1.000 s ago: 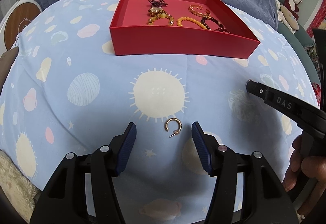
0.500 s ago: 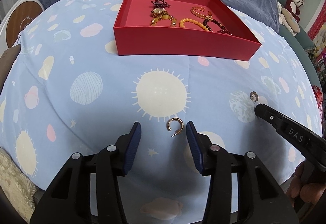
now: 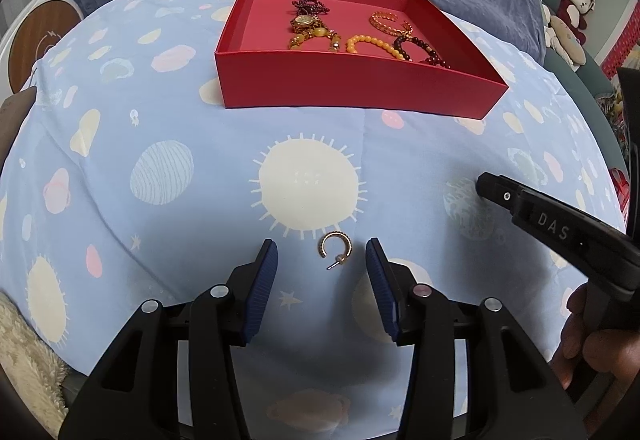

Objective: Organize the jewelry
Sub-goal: 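Grasp one gold hoop earring with the left gripper while the right gripper grasps the other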

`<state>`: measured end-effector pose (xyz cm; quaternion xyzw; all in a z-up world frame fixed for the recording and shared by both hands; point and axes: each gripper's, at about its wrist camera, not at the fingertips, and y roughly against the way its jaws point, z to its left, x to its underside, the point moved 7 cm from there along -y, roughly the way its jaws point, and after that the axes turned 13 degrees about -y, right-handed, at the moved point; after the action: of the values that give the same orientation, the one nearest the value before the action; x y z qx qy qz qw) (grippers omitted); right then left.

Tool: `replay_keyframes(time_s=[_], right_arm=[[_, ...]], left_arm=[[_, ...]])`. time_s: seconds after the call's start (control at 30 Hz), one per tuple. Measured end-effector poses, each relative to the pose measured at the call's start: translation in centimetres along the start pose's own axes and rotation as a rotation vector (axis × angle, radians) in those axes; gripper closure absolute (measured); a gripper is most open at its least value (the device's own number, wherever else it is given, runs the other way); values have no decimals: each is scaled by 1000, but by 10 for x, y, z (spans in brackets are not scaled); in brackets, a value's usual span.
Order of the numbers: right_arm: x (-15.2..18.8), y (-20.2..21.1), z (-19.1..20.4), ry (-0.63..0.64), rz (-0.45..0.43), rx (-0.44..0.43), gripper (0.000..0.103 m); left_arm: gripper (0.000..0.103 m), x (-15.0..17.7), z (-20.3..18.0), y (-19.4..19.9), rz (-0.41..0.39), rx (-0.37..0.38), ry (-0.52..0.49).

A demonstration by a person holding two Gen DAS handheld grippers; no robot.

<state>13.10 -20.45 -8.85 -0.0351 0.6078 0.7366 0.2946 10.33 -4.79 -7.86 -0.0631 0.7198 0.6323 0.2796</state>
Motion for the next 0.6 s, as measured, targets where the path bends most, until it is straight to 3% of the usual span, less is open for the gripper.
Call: replay_keyframes(time_s=[0.2, 0.3, 0.43, 0.6], right_arm=[[12, 7, -4, -2, -5, -4, 87], [15, 10, -7, -26, 0, -14, 87], [17, 12, -8, -42, 4, -25, 87], [21, 15, -8, -47, 7, -34, 87]], left_arm=[[60, 1, -2, 0, -7, -3, -6], [75, 0, -5, 0, -8, 1, -22], [84, 1, -8, 0, -3, 11, -29], [88, 2, -10, 0, 3, 9, -40]])
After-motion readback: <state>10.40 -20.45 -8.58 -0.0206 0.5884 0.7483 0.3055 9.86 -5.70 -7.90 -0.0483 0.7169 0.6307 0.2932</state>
